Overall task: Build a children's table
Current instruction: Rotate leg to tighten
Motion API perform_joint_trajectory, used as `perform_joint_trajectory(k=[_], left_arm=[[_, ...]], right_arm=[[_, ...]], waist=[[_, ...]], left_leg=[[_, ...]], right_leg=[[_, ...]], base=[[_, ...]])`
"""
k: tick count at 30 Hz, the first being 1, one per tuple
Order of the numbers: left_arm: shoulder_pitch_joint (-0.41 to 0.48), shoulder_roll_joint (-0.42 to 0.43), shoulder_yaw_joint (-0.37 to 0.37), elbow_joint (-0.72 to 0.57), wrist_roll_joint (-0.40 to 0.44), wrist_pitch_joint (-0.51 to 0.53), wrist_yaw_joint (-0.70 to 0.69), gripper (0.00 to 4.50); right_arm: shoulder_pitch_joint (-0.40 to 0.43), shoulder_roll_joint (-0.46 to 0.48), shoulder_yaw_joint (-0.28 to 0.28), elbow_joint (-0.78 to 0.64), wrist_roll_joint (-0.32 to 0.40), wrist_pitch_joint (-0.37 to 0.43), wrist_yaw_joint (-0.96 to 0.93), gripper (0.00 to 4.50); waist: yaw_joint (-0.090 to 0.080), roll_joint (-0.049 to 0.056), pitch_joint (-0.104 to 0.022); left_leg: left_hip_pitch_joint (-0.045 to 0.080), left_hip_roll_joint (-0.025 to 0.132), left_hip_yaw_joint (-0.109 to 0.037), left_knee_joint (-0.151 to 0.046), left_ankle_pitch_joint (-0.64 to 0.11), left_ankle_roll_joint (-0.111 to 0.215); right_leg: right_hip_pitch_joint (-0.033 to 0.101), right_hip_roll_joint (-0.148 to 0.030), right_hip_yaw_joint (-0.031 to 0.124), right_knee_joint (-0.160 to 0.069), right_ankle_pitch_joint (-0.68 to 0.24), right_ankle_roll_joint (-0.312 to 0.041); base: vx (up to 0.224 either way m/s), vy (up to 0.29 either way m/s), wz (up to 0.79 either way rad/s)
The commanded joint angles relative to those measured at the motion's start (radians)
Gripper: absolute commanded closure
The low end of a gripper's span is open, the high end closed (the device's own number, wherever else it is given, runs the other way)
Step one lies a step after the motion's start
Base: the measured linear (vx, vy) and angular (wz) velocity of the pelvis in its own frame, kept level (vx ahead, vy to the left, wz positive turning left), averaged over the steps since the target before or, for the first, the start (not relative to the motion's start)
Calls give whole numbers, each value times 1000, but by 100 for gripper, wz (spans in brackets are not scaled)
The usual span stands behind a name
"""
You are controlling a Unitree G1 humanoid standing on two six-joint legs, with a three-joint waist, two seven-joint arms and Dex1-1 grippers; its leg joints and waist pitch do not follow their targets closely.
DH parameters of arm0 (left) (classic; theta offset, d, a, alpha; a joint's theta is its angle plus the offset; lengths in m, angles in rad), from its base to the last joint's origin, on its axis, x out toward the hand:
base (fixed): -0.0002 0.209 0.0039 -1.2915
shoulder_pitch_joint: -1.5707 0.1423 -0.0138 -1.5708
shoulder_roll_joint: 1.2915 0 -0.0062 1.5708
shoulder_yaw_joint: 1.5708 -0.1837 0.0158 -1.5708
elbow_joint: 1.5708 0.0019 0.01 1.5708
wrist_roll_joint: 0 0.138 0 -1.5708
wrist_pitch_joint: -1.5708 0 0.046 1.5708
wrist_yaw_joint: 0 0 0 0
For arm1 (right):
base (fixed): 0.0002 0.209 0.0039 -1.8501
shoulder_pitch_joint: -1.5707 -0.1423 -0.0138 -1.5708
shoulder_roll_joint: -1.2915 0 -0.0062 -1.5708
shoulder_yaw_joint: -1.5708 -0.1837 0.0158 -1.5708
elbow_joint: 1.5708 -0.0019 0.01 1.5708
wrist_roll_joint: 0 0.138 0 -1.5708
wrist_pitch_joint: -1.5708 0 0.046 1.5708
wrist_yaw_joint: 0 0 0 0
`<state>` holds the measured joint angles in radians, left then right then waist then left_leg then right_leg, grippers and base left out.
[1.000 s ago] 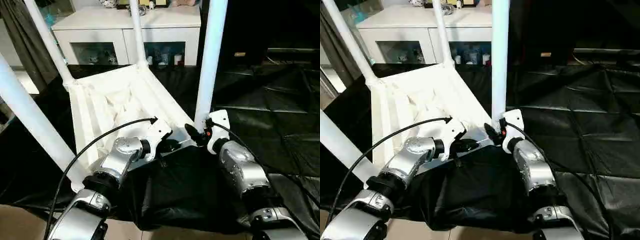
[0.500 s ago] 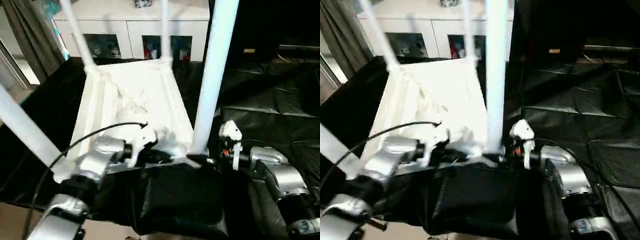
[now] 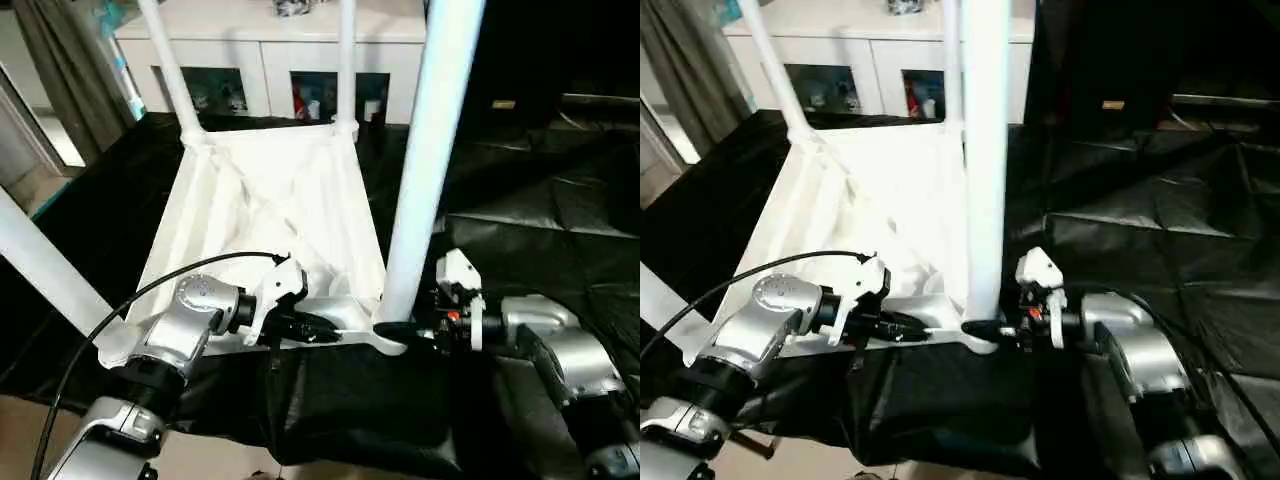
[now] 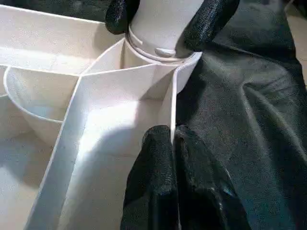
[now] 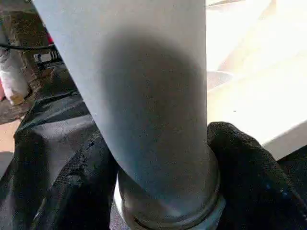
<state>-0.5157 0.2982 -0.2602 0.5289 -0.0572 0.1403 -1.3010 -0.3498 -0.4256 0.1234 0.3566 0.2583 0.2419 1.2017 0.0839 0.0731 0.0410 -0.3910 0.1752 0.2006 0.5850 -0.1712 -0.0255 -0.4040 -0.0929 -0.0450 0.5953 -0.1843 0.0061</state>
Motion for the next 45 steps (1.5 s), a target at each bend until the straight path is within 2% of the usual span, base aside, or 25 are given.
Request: perform_joint_trajectory(k=[1, 3, 4, 5, 8, 9, 14, 16, 19, 22, 24, 25, 26, 27, 28, 29, 30, 31, 33, 34, 36, 39, 42, 43, 45], left_arm=[[-22, -41, 13, 13, -12, -26, 60, 450], [-49, -73, 23, 68, 23, -51, 170, 450], [-64, -96, 35, 95, 33, -59, 232, 450], [-82, -131, 46, 115, 39, -59, 304, 450], [-110, -206, 59, 136, 46, -51, 420, 450], [-116, -221, 59, 141, 52, -54, 449, 450], [-126, -292, 54, 157, 75, -58, 563, 450], [-120, -297, 52, 154, 76, -61, 558, 450], [-103, -283, 41, 137, 77, -62, 523, 450], [-89, -262, 32, 118, 69, -68, 480, 450], [-80, -245, 26, 108, 60, -73, 431, 450], [-74, -234, 23, 101, 58, -71, 406, 450], [-72, -224, 21, 99, 56, -73, 385, 450], [-69, -213, 18, 97, 55, -78, 361, 450], [-67, -204, 17, 95, 52, -81, 341, 450], [-67, -194, 15, 95, 49, -83, 318, 450], [-66, -183, 12, 93, 47, -87, 294, 450], [-67, -174, 10, 95, 45, -91, 274, 450], [-67, -153, 7, 89, 37, -97, 216, 450], [-66, -151, 6, 88, 36, -97, 210, 450], [-62, -136, 4, 79, 28, -103, 160, 450], [-45, -107, -8, 45, 5, -99, 76, 450], [-42, -91, -20, 46, 8, -122, 48, 450], [-38, -76, -32, 44, 16, -148, 29, 450], [-33, -71, -35, 34, 12, -149, 13, 450]], right_arm=[[8, 43, 10, 10, -3, 18, -64, 192], [-6, 93, -13, 72, -50, -3, -215, 194], [-12, 123, -29, 100, -62, -9, -290, 195], [-15, 166, -49, 123, -65, -7, -374, 196], [-15, 259, -75, 146, -68, 0, -519, 196], [-17, 281, -77, 154, -71, -1, -554, 197], [-52, 390, -39, 218, -137, -71, -686, 197], [-49, 397, -22, 212, -143, -85, -658, 142], [-48, 395, -31, 194, -121, -66, -617, 126], [-37, 341, -14, 162, -124, -77, -545, 89], [-22, 278, -8, 127, -114, -87, -466, 83], [-9, 240, -6, 99, -102, -88, -417, 83], [5, 200, -7, 71, -92, -92, -373, 83], [23, 157, -14, 40, -79, -91, -329, 83], [38, 122, -22, 15, -68, -89, -296, 83], [53, 84, -35, -7, -57, -86, -261, 83], [72, 42, -50, -29, -47, -81, -223, 83], [87, 2, -62, -46, -40, -80, -189, 83], [123, -84, -97, -84, -22, -67, -116, 83], [126, -92, -101, -87, -20, -66, -111, 83], [140, -136, -126, -100, -9, -61, -78, 83], [158, -197, -176, -132, 25, -42, -60, 83], [170, -229, -197, -147, 44, -32, -49, 83], [165, -250, -236, -125, 55, -31, -65, 83], [156, -255, -253, -104, 50, -40, -83, 83]], waist=[[-3, -25, -58], [-7, -27, -54], [-13, -41, -52], [-21, -36, -48], [-32, -39, -48], [-33, -43, -49], [-40, -41, -48], [-39, -41, -49], [-36, -36, -51], [-36, -35, -52], [-33, -25, -56], [-32, -27, -57], [-26, -11, -59], [-23, -22, -61], [-18, -22, -62], [-9, -7, -64], [-6, -16, -64], [-2, -8, -65], [8, -13, -65], [8, -7, -65], [4, -6, -64], [1, -14, -62], [2, -13, -59], [2, -22, -59], [5, -18, -61]], left_leg=[[20, 56, -22, -66, -214, 77], [23, 52, -25, -71, -267, 46], [21, 50, -23, -72, -274, 41], [27, 50, -29, -76, -312, 12], [29, 49, -32, -81, -337, -4], [31, 49, -32, -80, -344, 1], [29, 44, -33, -80, -358, 4], [26, 45, -32, -80, -348, 16], [22, 46, -32, -81, -326, 29], [20, 47, -31, -80, -316, 39], [22, 47, -28, -77, -307, 48], [21, 46, -27, -74, -297, 55], [20, 47, -28, -73, -276, 65], [22, 47, -24, -68, -261, 78], [23, 47, -22, -66, -252, 85], [24, 49, -22, -63, -227, 96], [18, 47, -21, -61, -200, 110], [18, 50, -22, -60, -196, 116], [18, 51, -21, -57, -188, 128], [17, 50, -22, -57, -187, 129], [16, 50, -23, -60, -209, 124], [18, 53, -24, -63, -226, 114], [17, 51, -22, -62, -225, 115], [17, 51, -22, -62, -227, 115], [20, 53, -22, -60, -216, 112]], right_leg=[[39, -54, 31, -71, -225, -239], [38, -57, 31, -81, -322, -213], [37, -55, 31, -84, -346, -202], [32, -60, 32, -89, -425, -181], [30, -57, 32, -93, -435, -167], [29, -57, 33, -95, -443, -159], [27, -58, 33, -104, -479, -138], [28, -58, 35, -104, -459, -137], [31, -57, 35, -97, -404, -150], [35, -56, 35, -93, -362, -165], [39, -54, 34, -93, -317, -175], [40, -53, 35, -89, -294, -180], [42, -56, 35, -85, -260, -192], [45, -53, 34, -86, -232, -198], [44, -53, 35, -85, -219, -202], [44, -53, 34, -79, -188, -214], [51, -50, 30, -77, -159, -219], [50, -51, 30, -75, -152, -222], [50, -52, 29, -74, -147, -230], [51, -52, 28, -74, -153, -231], [50, -51, 25, -79, -195, -225], [51, -53, 26, -84, -244, -223], [46, -53, 27, -85, -278, -214], [47, -53, 26, -87, -289, -208], [44, -53, 27, -85, -281, -211]], base=[[0, 0, 0], [0, 0, 0], [0, 0, 0], [0, 0, 0], [0, 0, 0], [0, 0, 0], [0, 0, 0], [0, 0, 0], [0, 0, 0], [0, 0, 0], [0, 0, 0], [0, 0, 0], [0, 0, 0], [0, 0, 0], [0, 0, 0], [0, 0, 0], [0, 0, 0], [0, 0, 0], [0, 0, 0], [0, 0, 0], [0, 0, 0], [0, 0, 0], [0, 0, 0], [0, 0, 0], [0, 0, 0]])
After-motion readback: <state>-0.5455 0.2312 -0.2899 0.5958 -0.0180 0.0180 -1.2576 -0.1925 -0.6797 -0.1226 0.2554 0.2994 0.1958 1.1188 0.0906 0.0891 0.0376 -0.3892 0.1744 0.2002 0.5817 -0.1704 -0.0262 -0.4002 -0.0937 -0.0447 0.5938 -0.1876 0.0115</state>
